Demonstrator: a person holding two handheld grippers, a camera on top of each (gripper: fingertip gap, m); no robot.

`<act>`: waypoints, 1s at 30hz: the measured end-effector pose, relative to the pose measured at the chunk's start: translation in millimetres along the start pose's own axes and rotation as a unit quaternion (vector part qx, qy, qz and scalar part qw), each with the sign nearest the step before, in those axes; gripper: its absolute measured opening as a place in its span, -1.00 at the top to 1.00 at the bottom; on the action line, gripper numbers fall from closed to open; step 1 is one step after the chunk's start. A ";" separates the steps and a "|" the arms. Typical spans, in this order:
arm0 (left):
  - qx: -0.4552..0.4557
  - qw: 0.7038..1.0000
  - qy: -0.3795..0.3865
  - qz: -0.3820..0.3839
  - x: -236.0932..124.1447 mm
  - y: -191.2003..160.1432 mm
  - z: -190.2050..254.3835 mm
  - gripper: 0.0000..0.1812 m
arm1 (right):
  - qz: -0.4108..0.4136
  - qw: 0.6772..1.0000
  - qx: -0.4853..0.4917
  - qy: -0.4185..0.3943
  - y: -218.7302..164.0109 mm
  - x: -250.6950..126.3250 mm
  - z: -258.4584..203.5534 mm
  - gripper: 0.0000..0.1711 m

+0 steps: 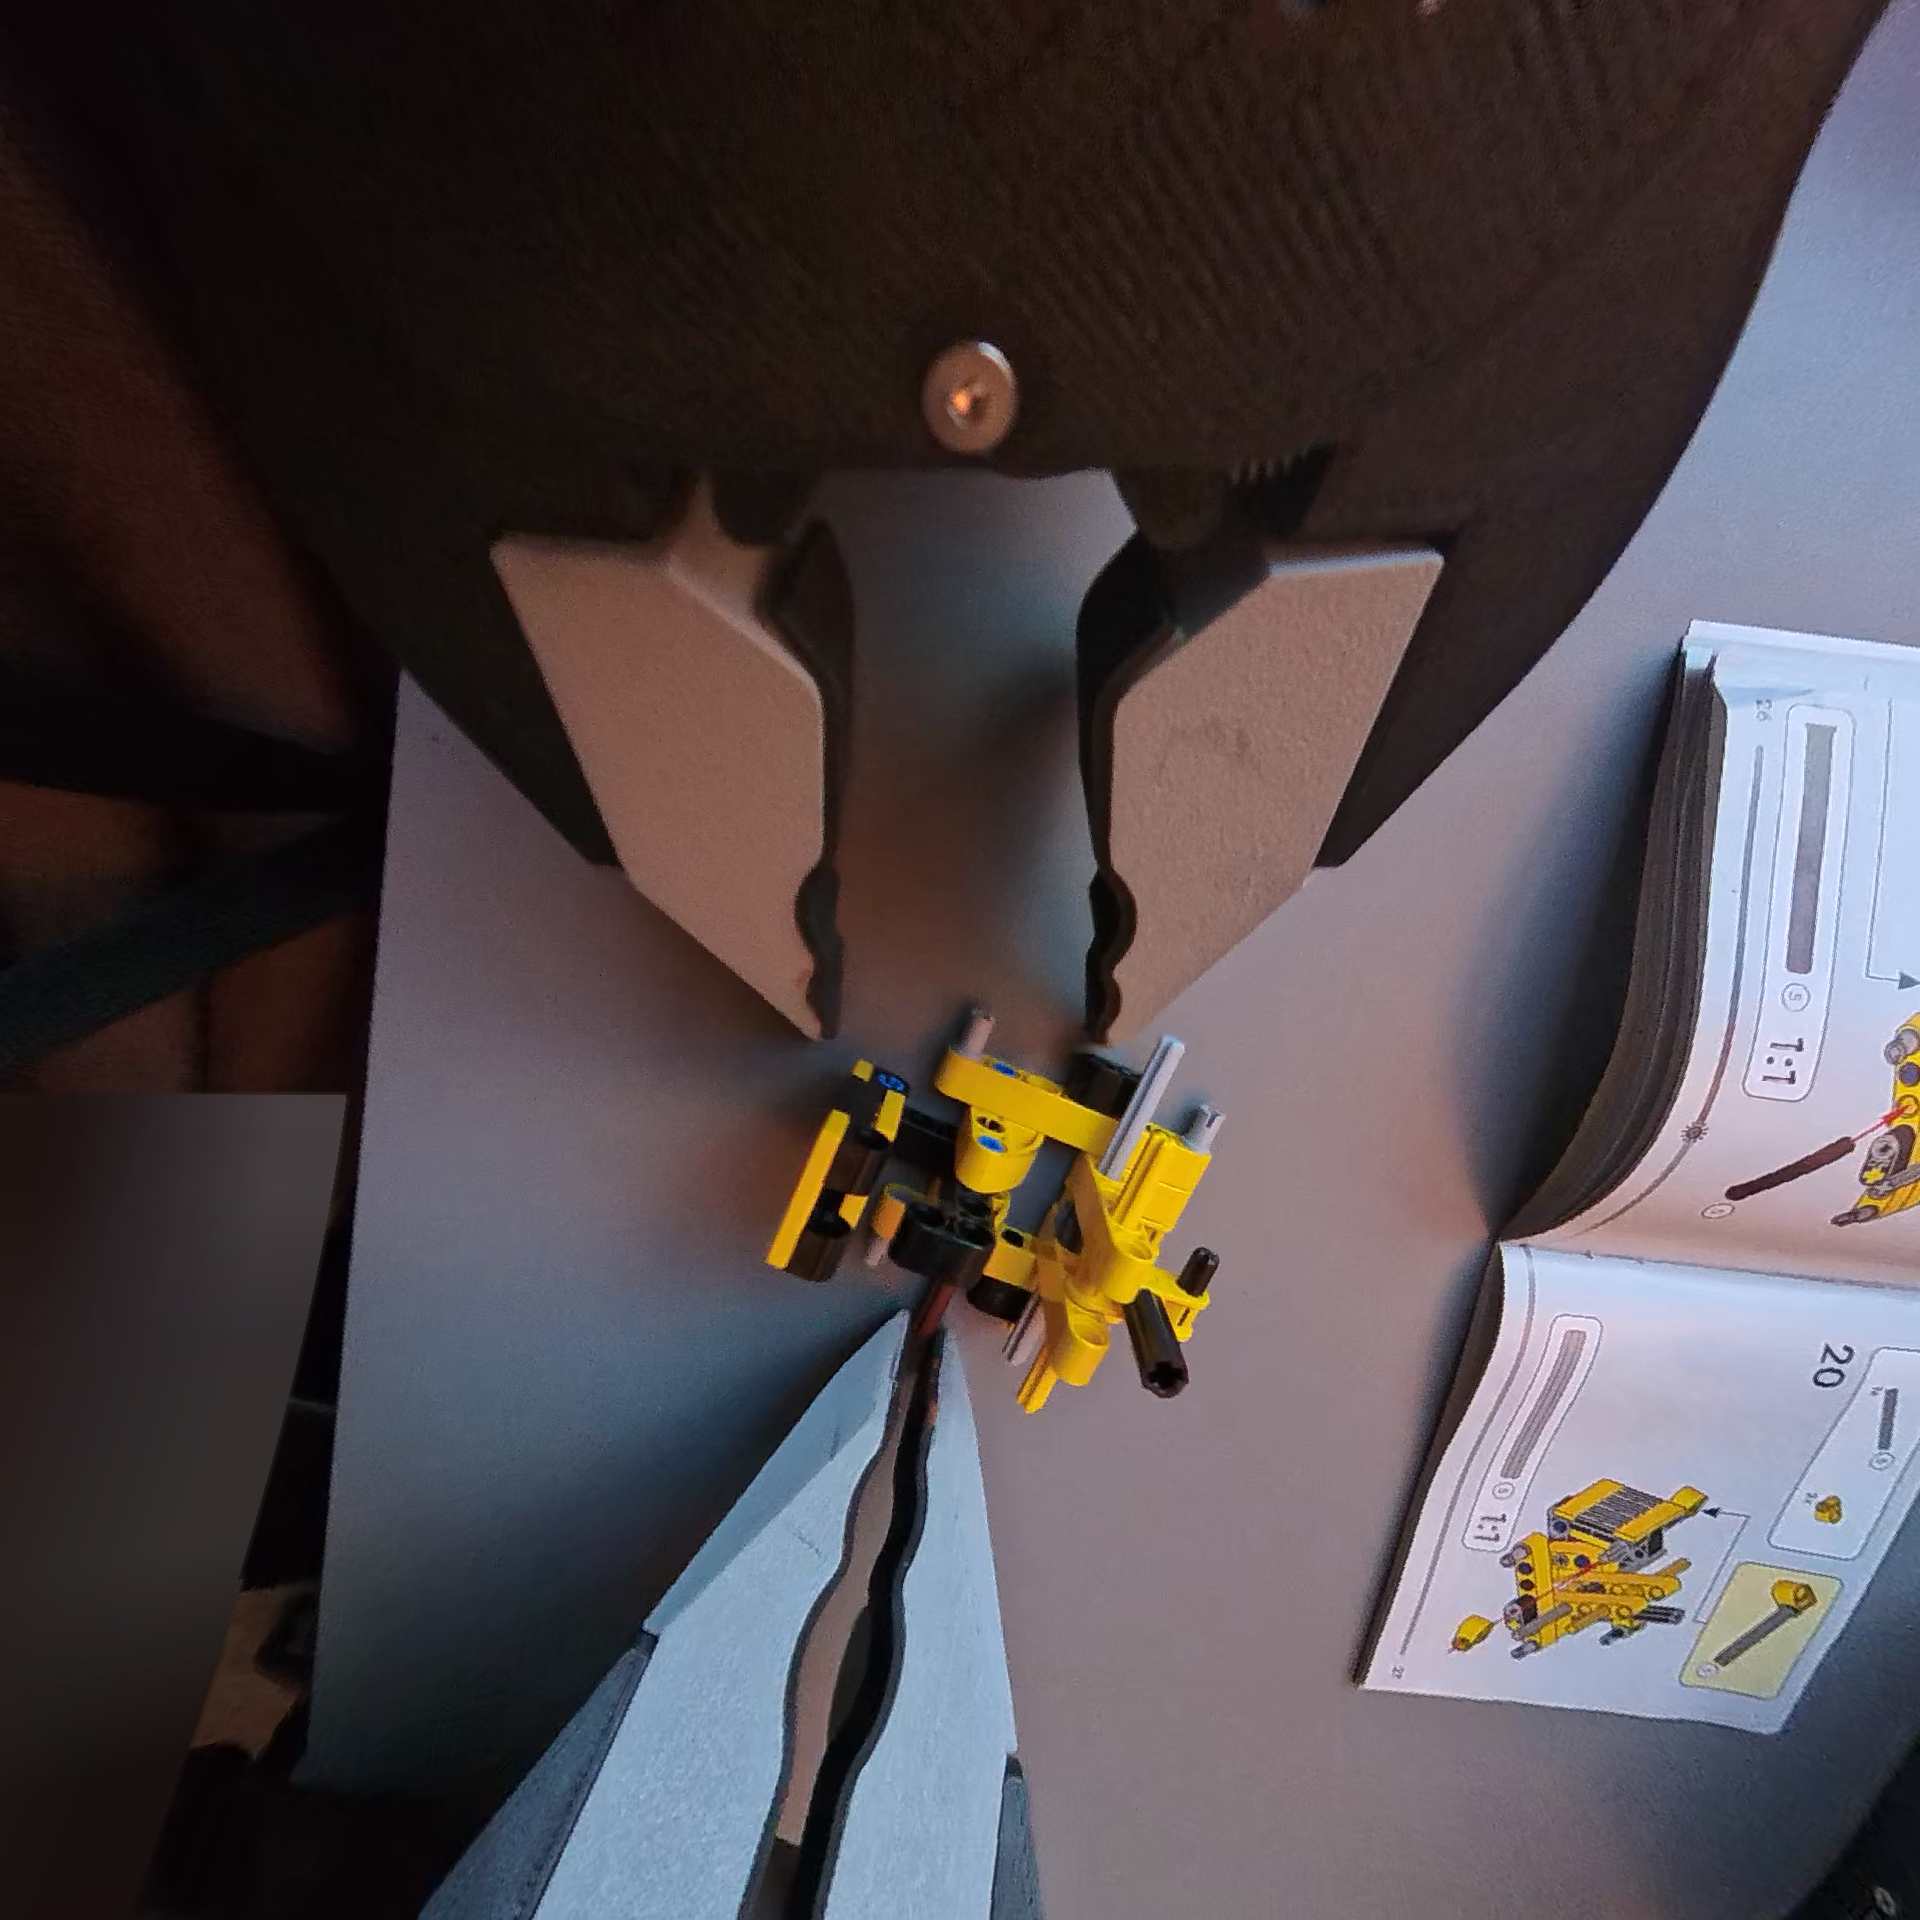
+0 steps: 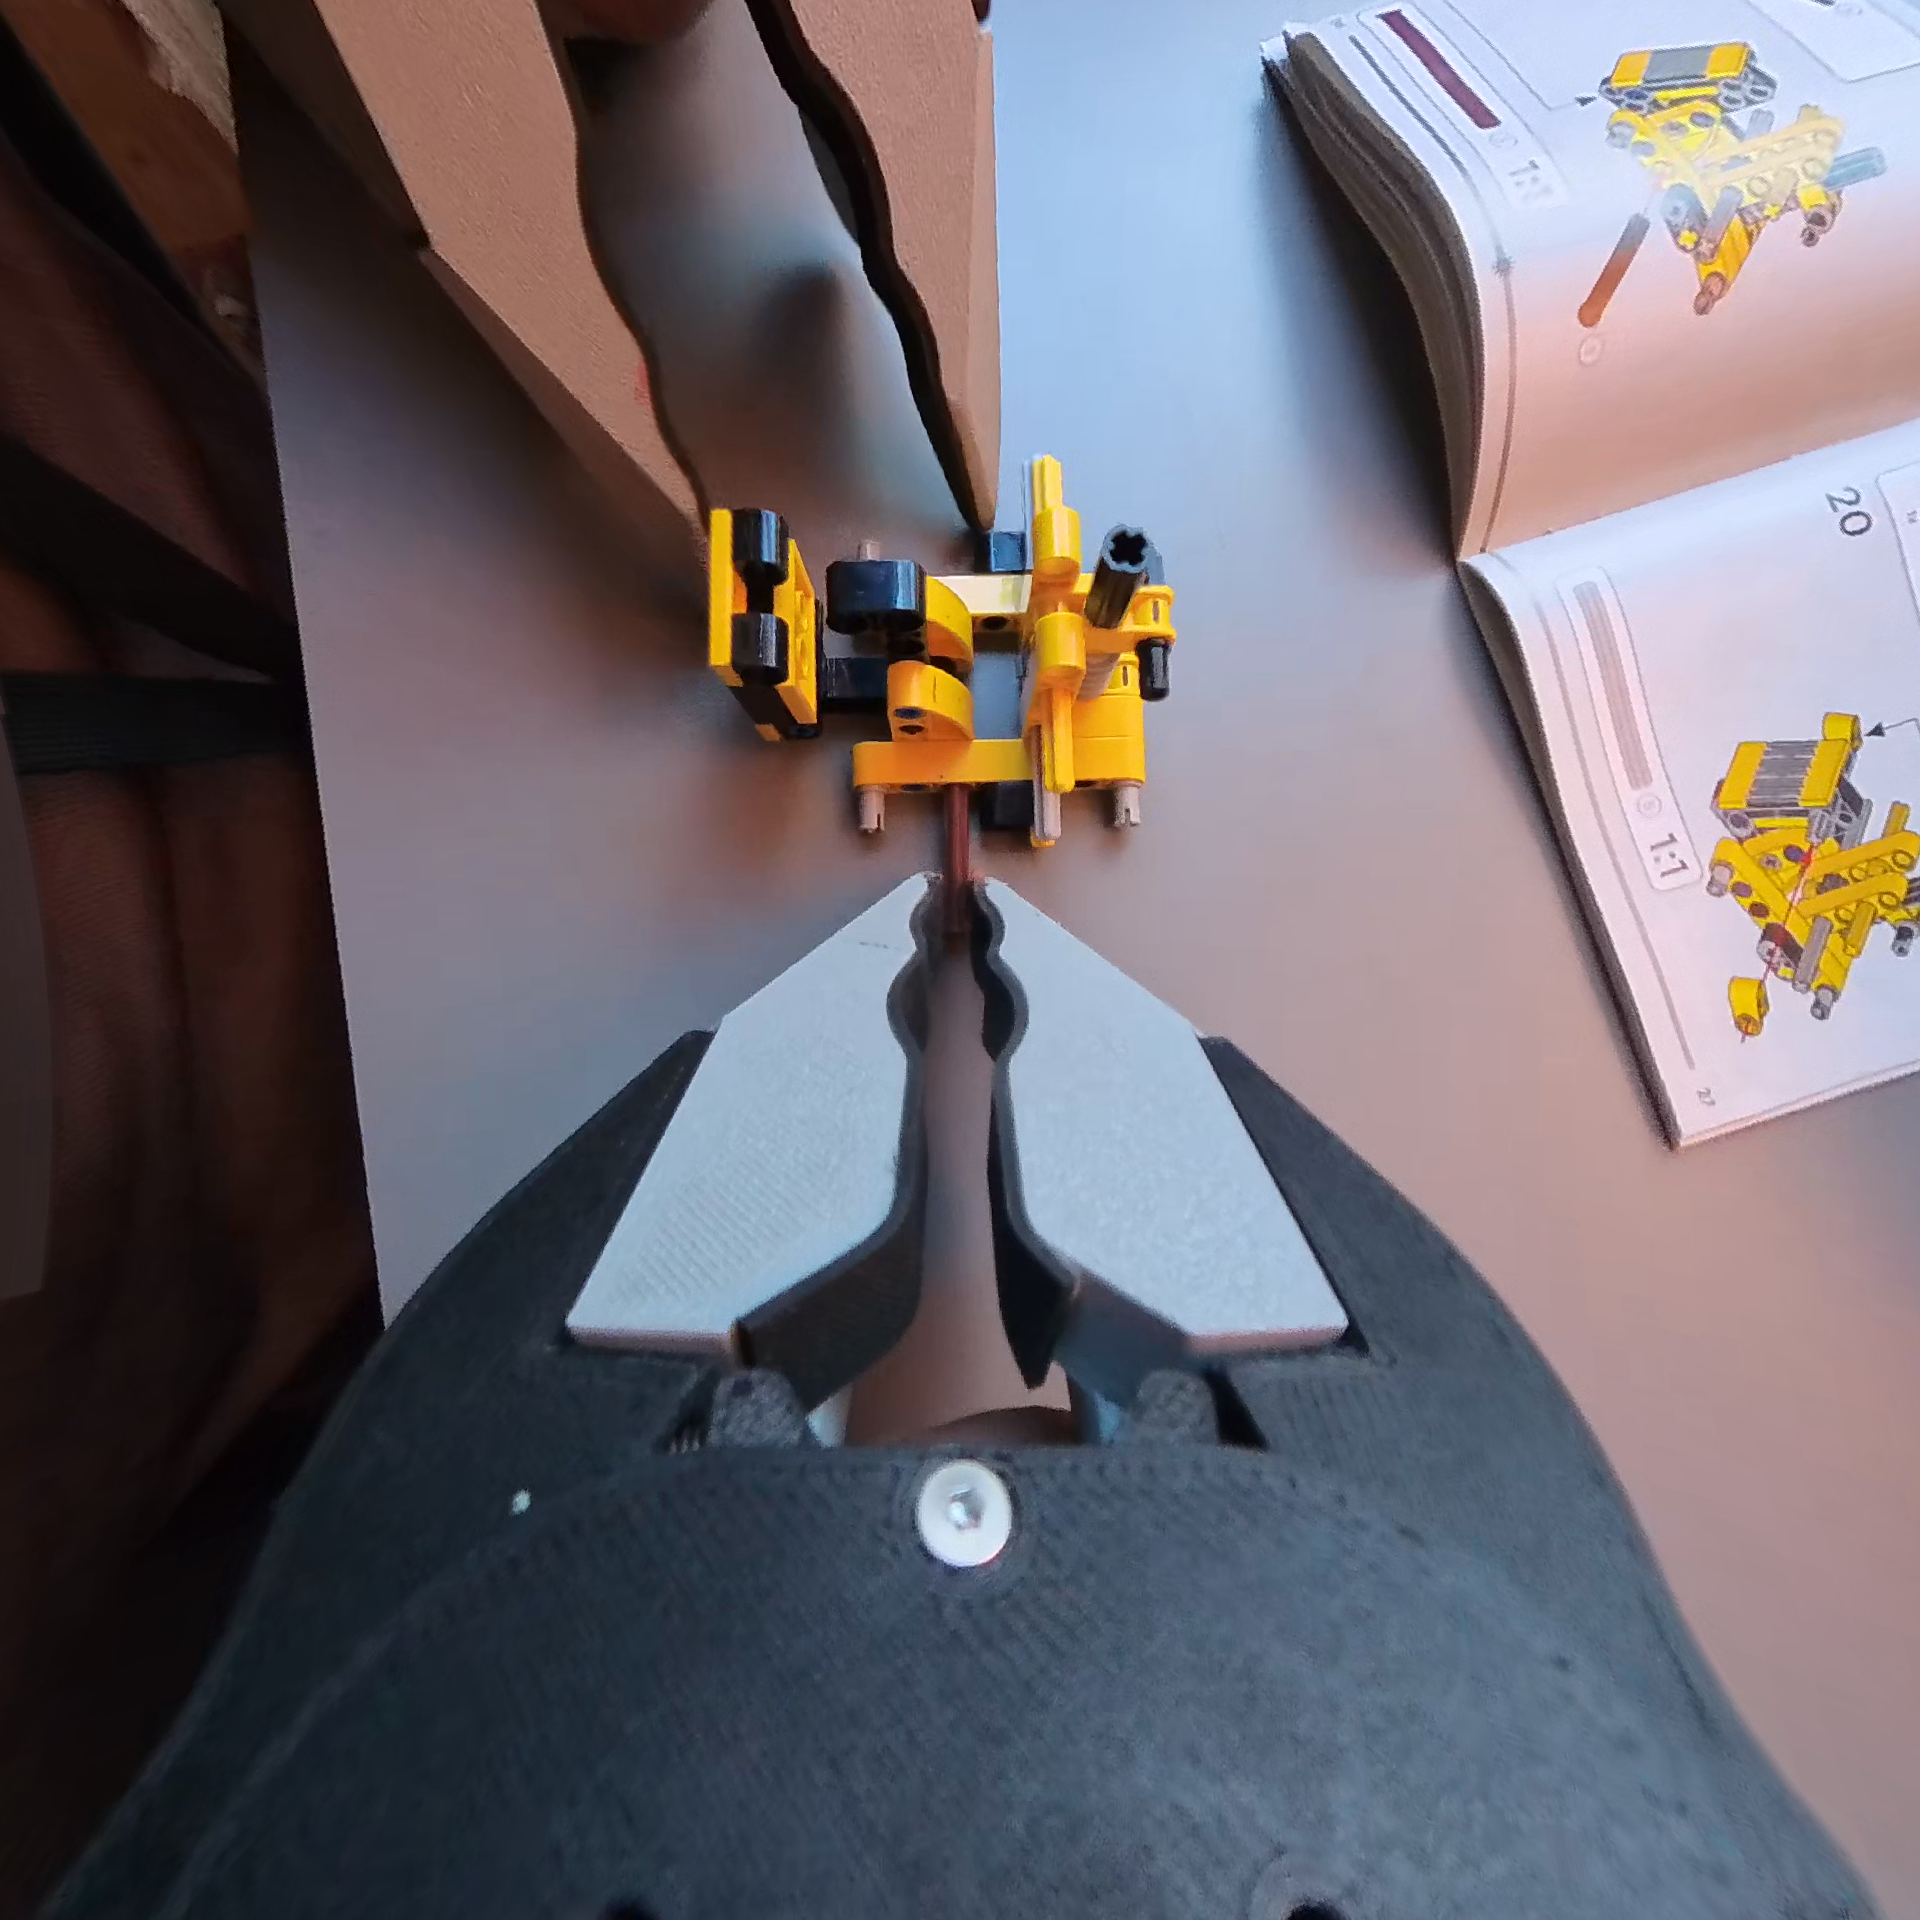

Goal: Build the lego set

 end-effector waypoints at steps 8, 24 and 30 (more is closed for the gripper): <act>-0.009 1.000 0.011 0.000 7.1 6.3 1.0 0.42 | 0.008 1.000 -0.001 0.011 -2.2 -0.7 1.3 0.99; -0.011 1.000 0.005 0.003 11.1 10.7 -1.6 0.58 | 0.000 1.000 -0.016 0.005 -6.1 -4.6 4.4 0.99; -0.009 1.000 0.006 0.003 12.2 11.8 -2.5 0.62 | 0.001 1.000 -0.016 0.006 -5.8 -4.4 3.8 0.99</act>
Point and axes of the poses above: each gripper's, where its closed fingertips meet, x out along the fingers, y out of its top, z = x × y across the jaws, the point moved 9 cm from there along -x, back along the fingers, and after that the axes turned 7 degrees about -y, right-handed, at the moved point
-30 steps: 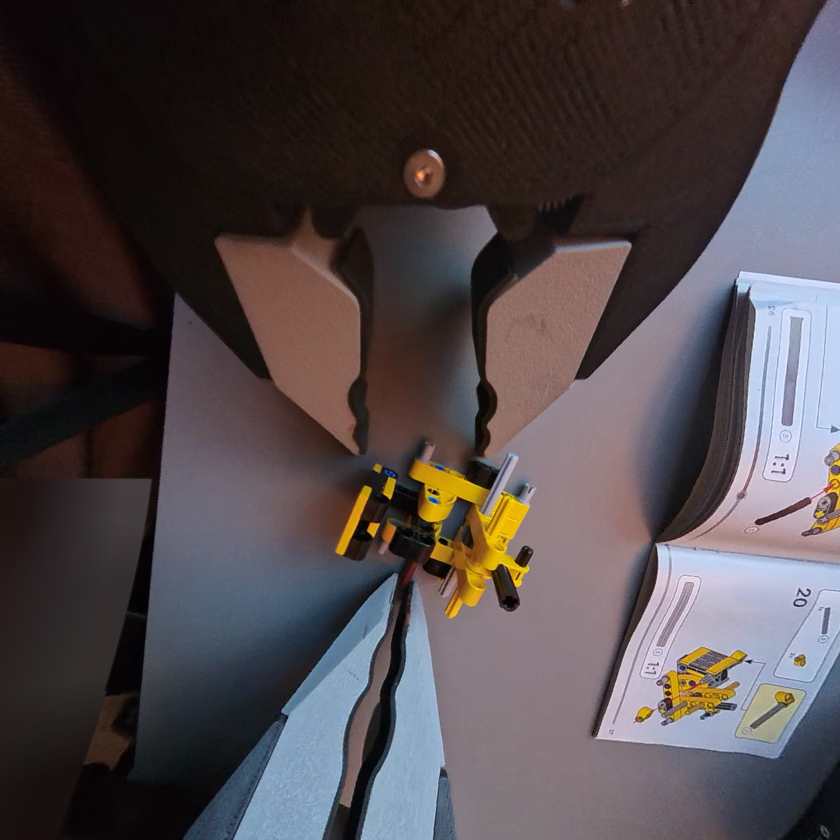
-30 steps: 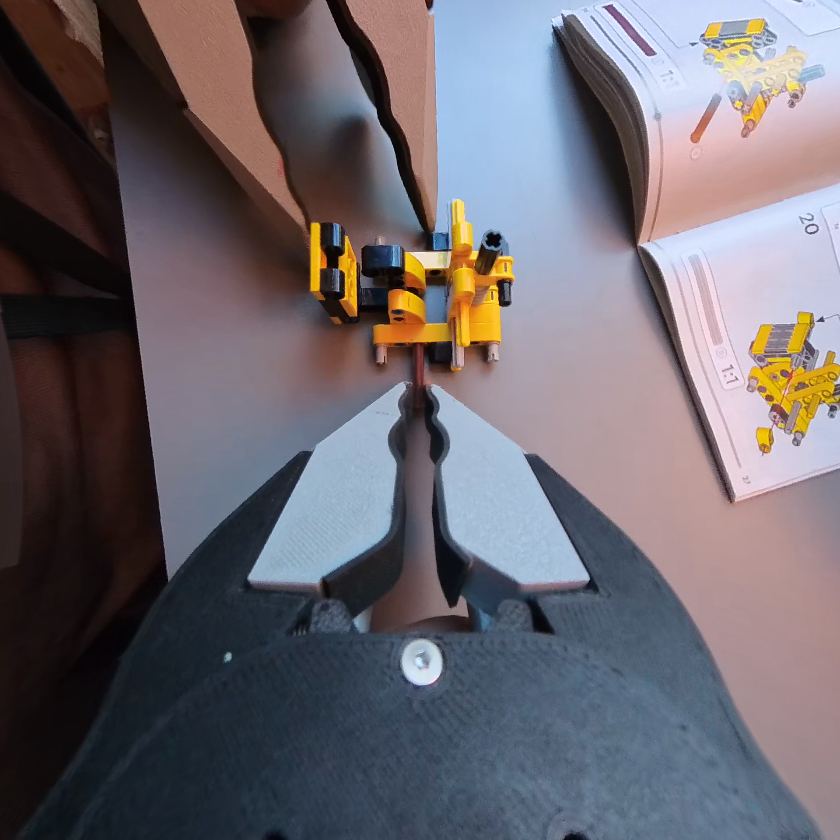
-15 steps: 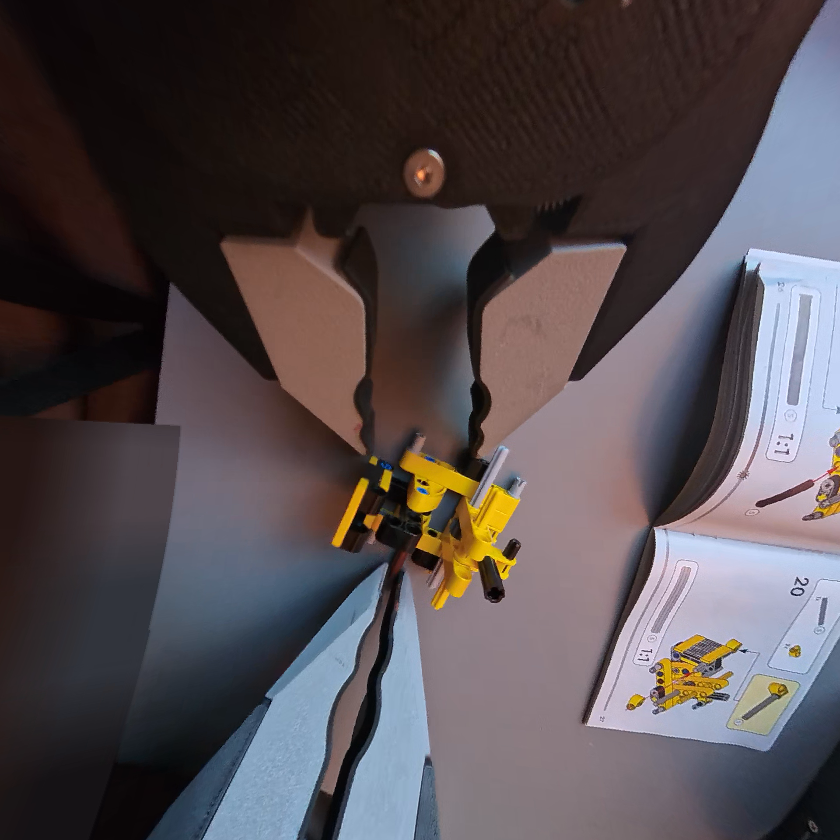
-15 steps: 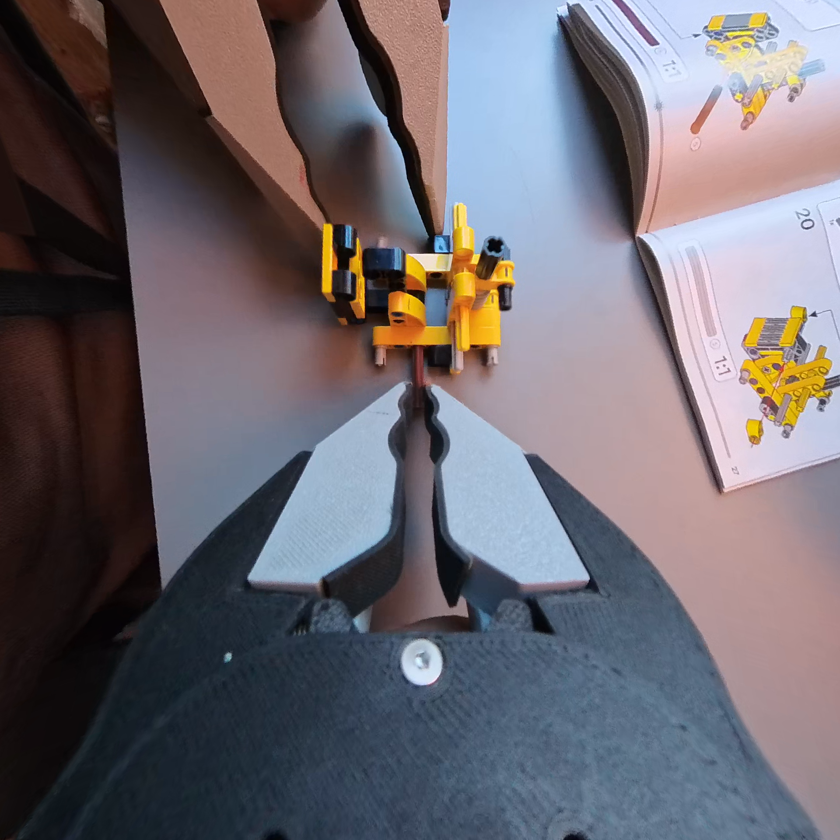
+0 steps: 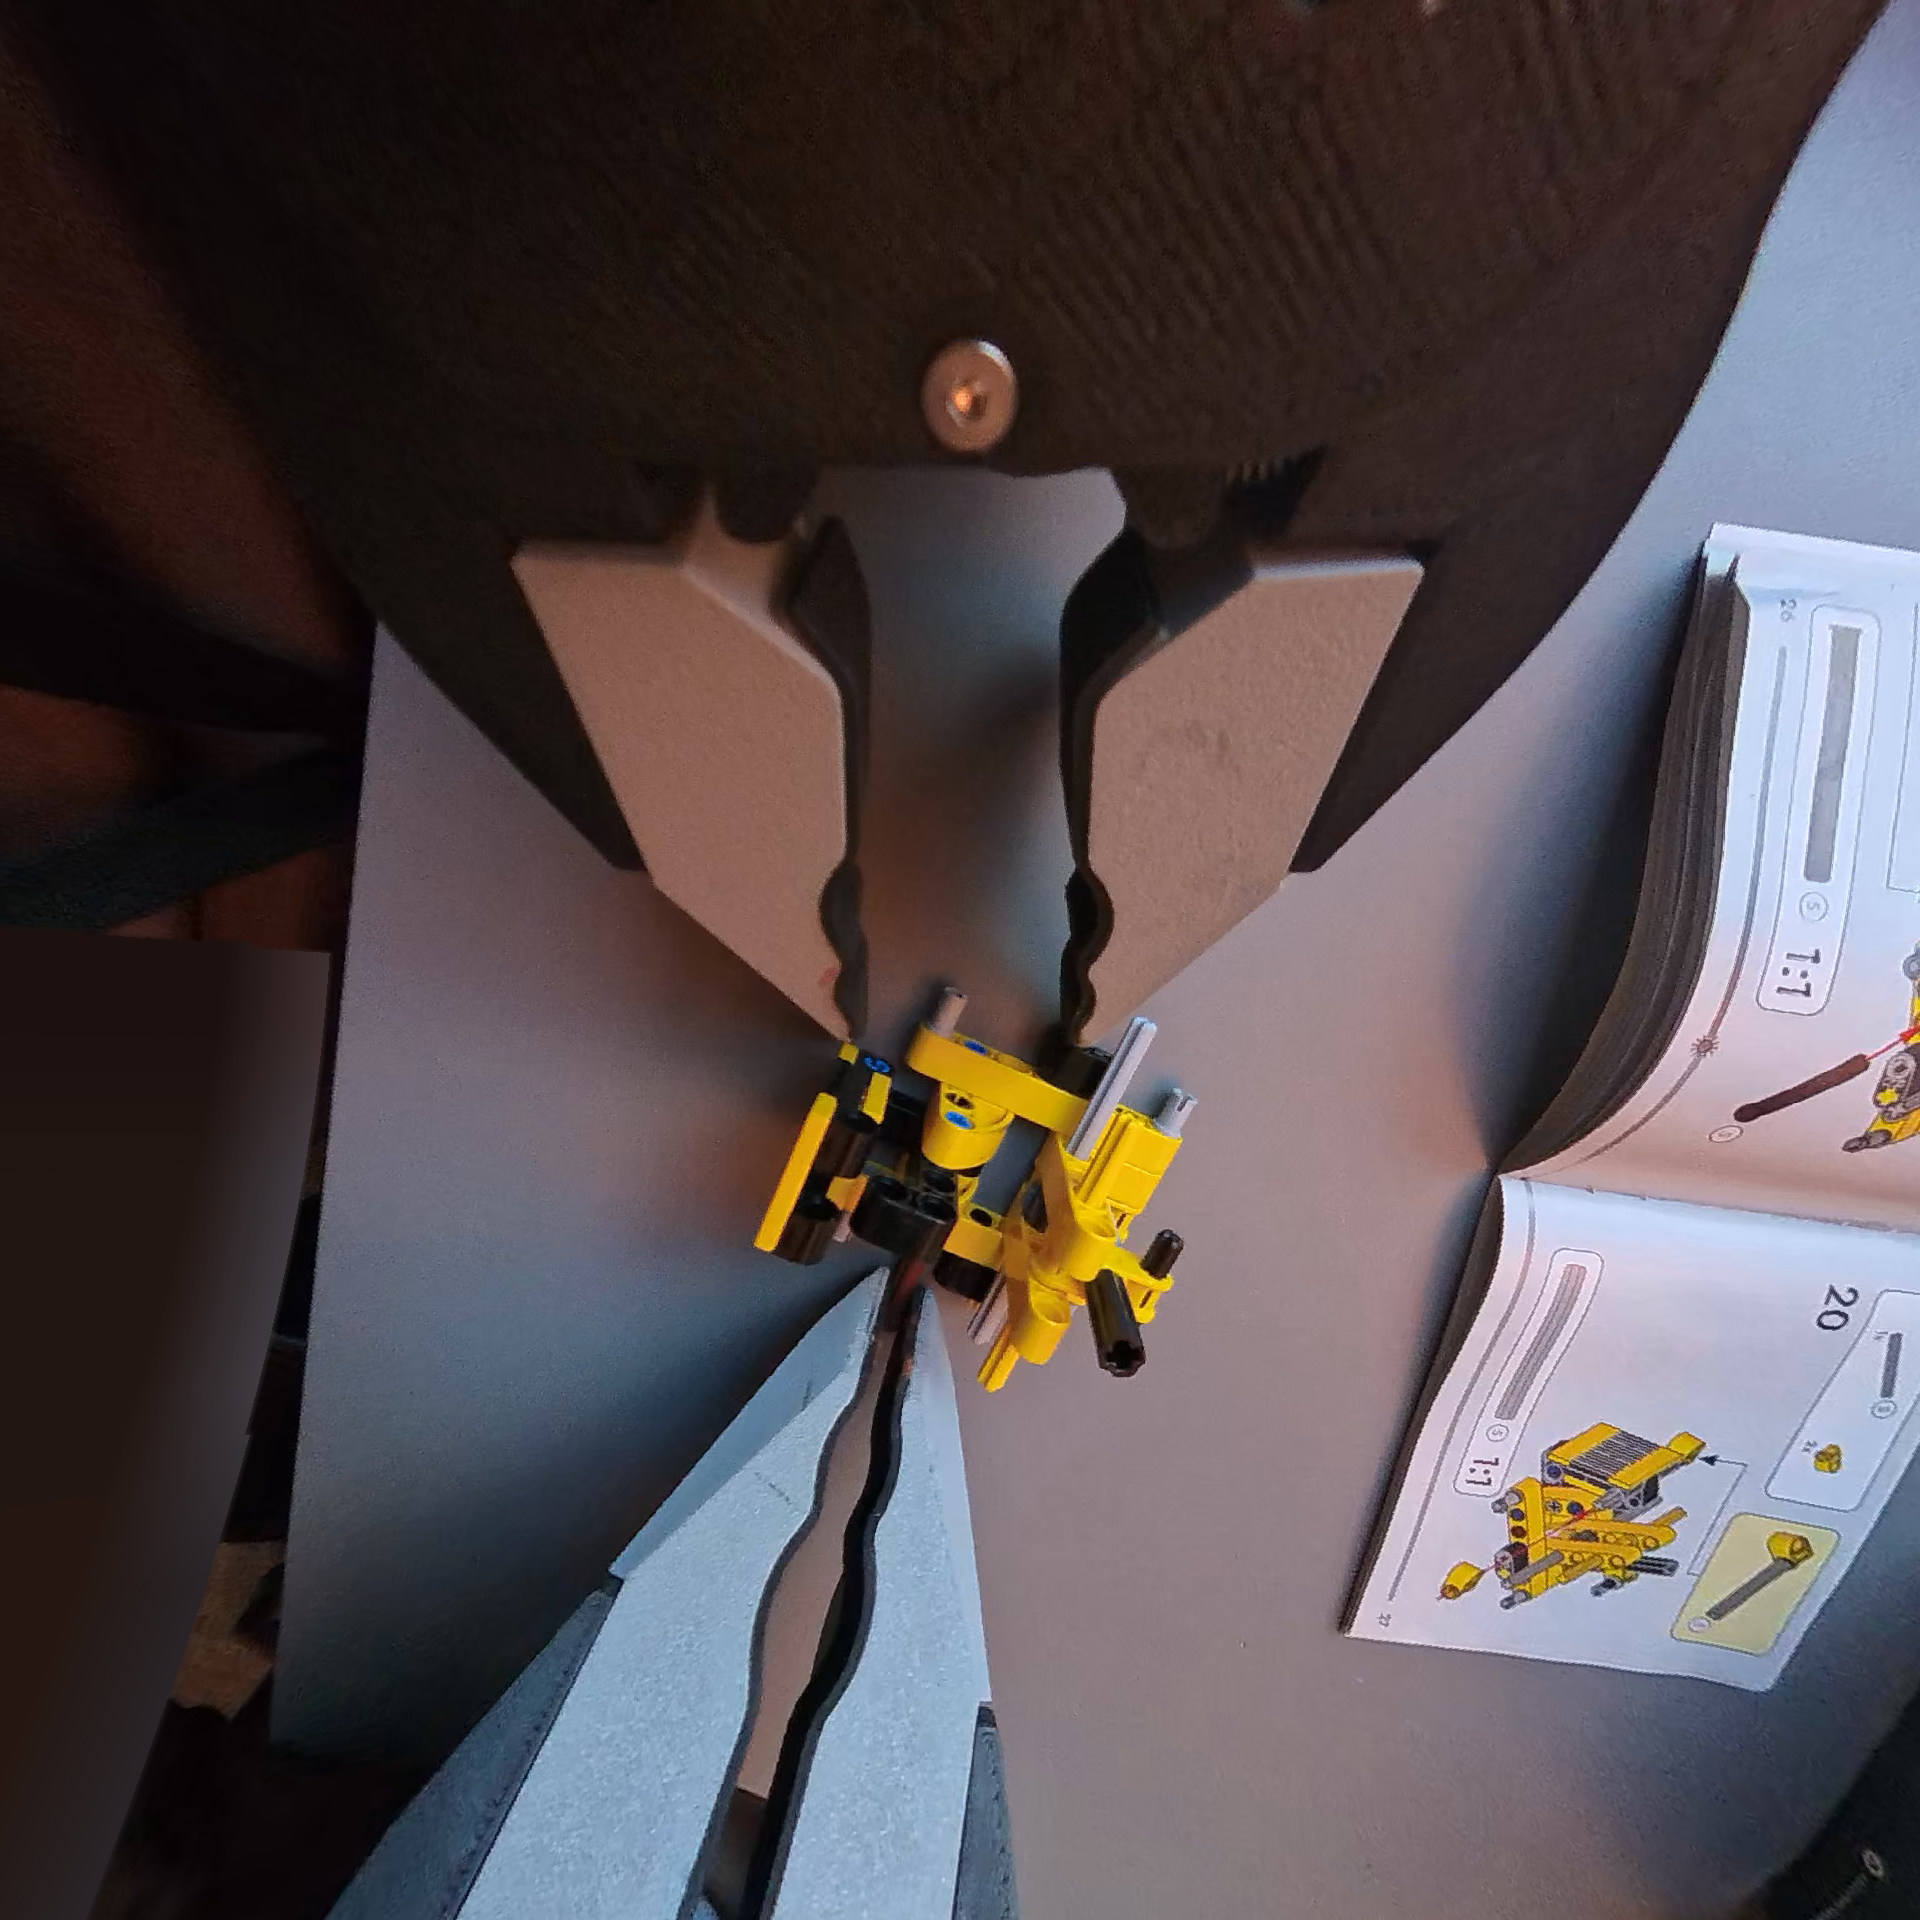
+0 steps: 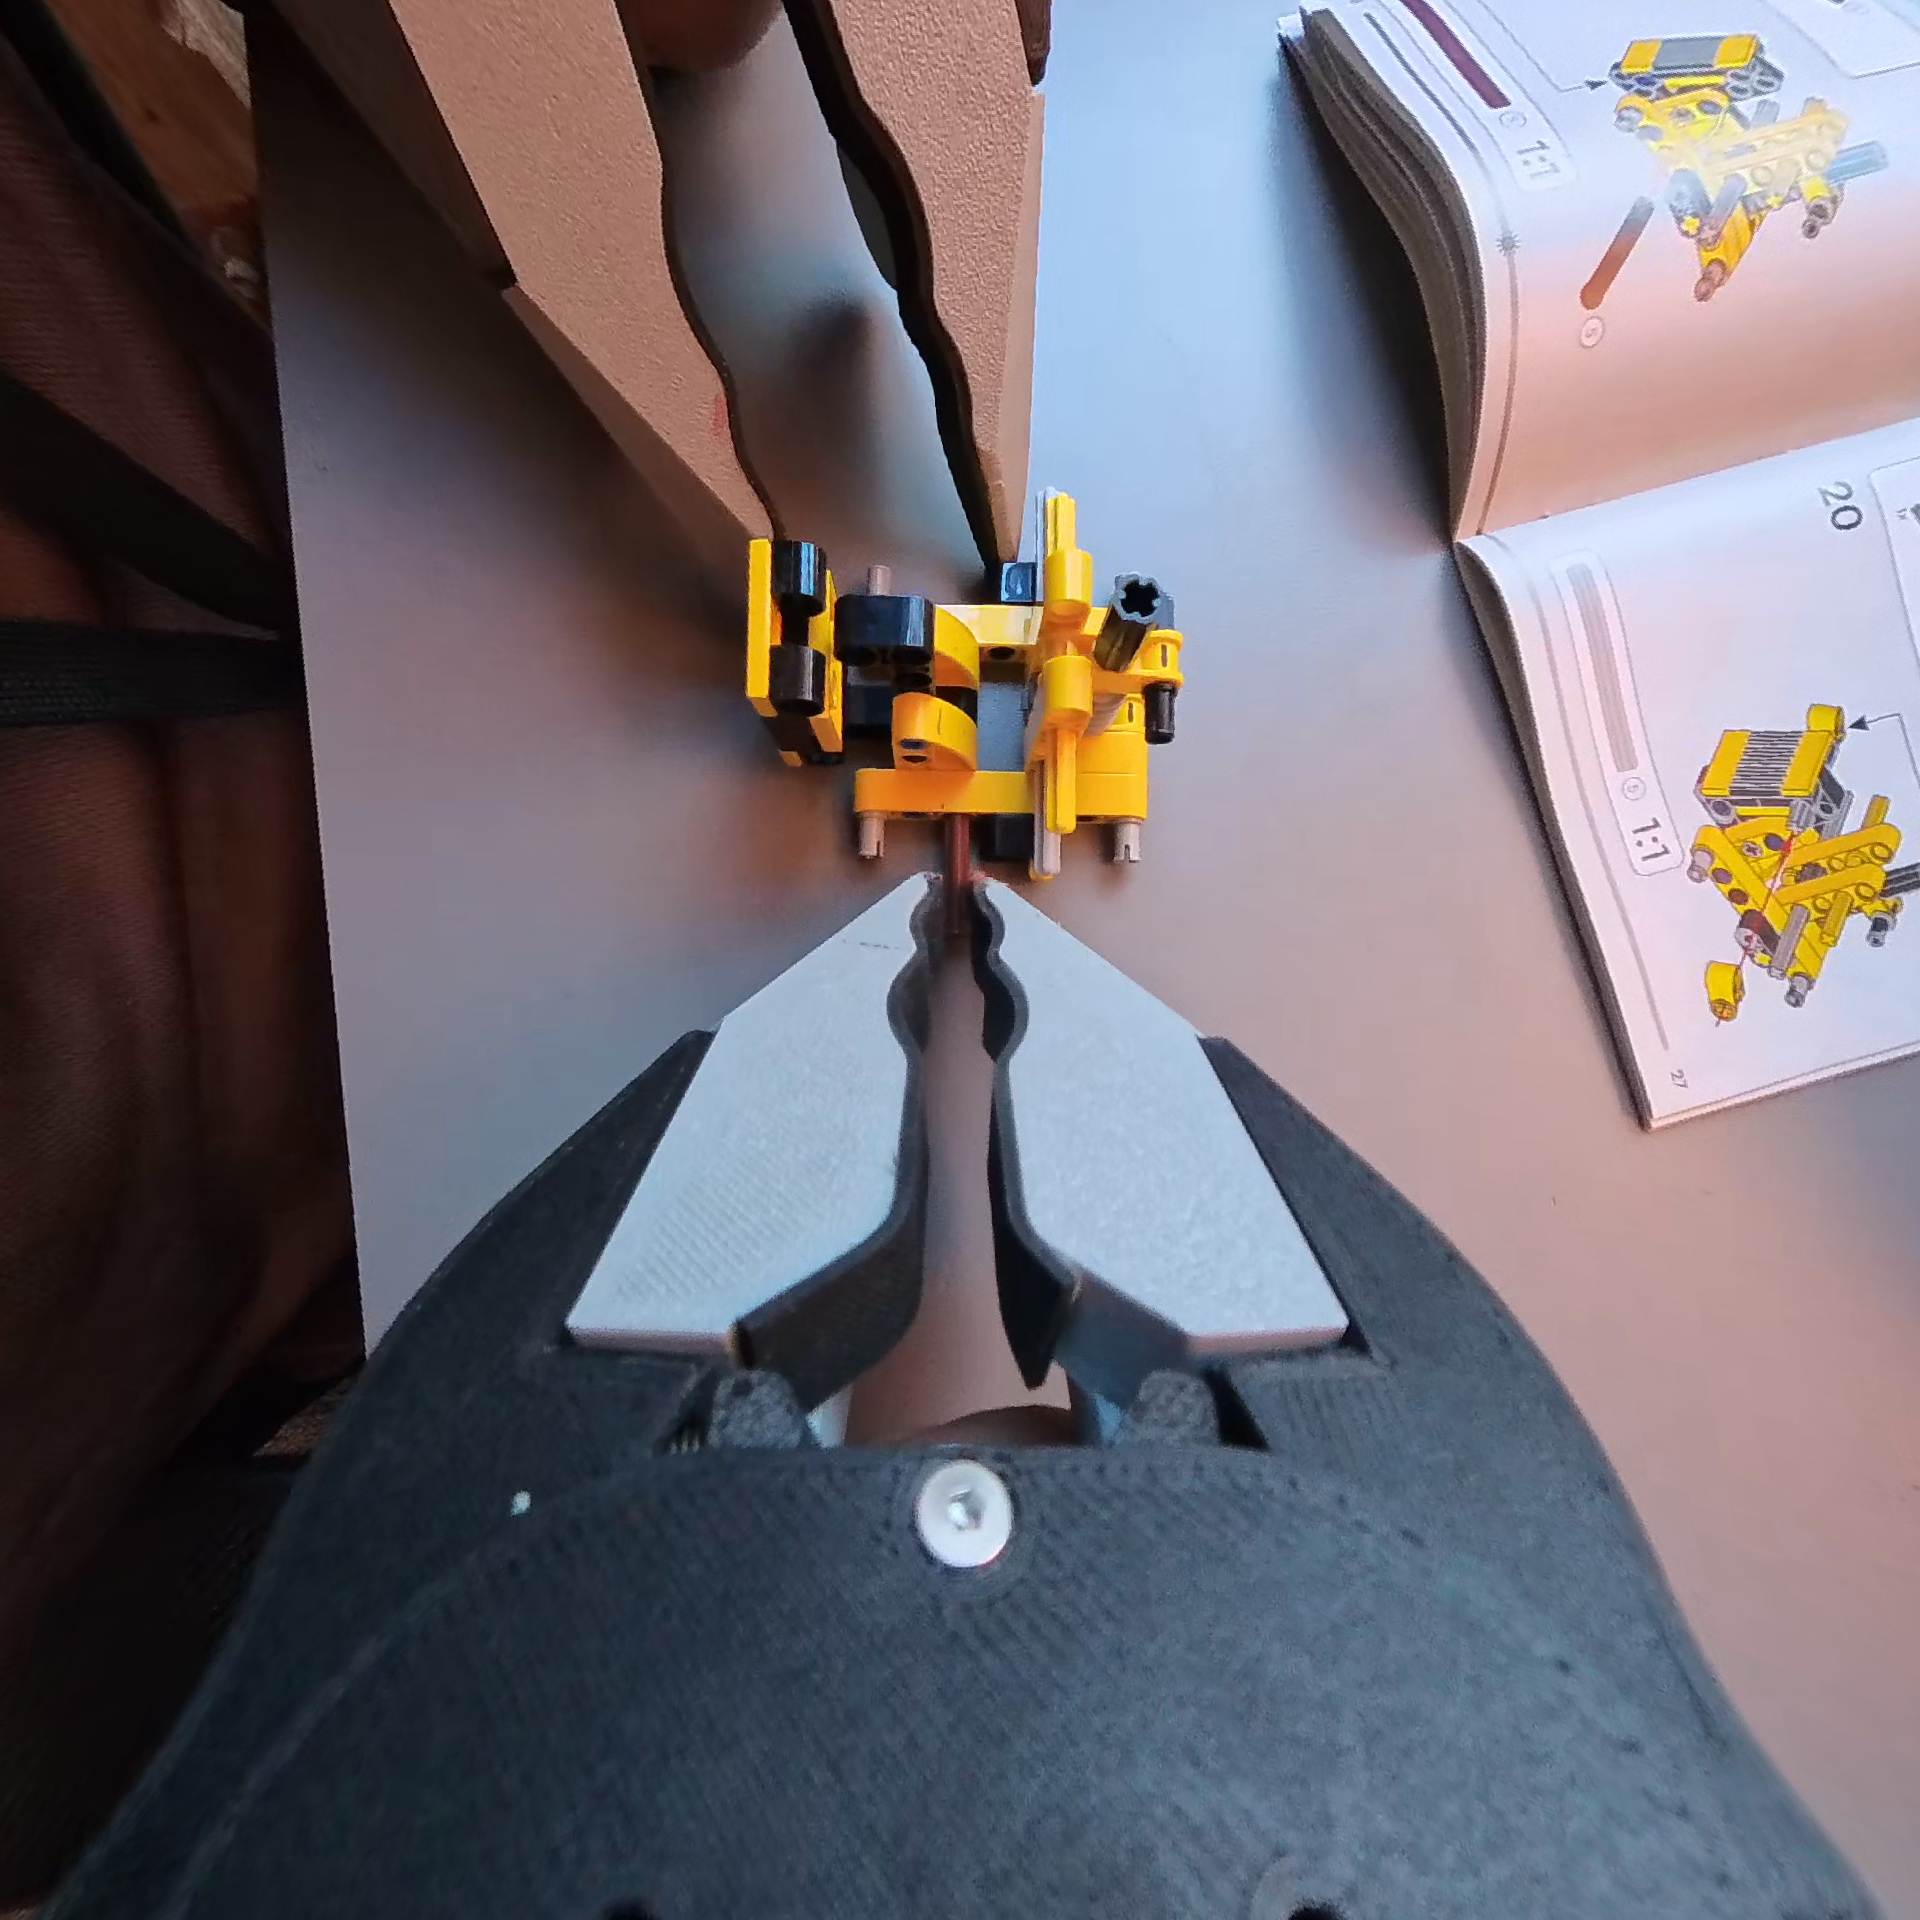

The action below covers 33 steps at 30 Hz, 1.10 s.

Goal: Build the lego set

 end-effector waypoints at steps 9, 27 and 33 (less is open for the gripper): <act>-0.001 1.000 0.006 0.000 0.1 0.2 -1.0 0.64 | 0.005 1.000 0.005 -0.002 0.7 1.1 0.5 1.00; -0.019 0.999 -0.029 0.008 -1.1 0.5 -3.6 0.52 | 0.005 1.000 0.001 -0.001 0.8 1.3 0.0 1.00; -0.013 1.000 -0.007 0.004 1.6 2.4 -4.0 0.52 | 0.010 1.000 0.006 0.004 0.4 1.6 0.6 1.00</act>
Point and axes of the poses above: each gripper's, where its closed fingertips meet, x out along the fingers, y out of its top, z = x × y across the jaws, the point moved 9 cm from there along -x, back along the fingers, and after that the axes turned 7 degrees about -y, right-handed, at the moved point
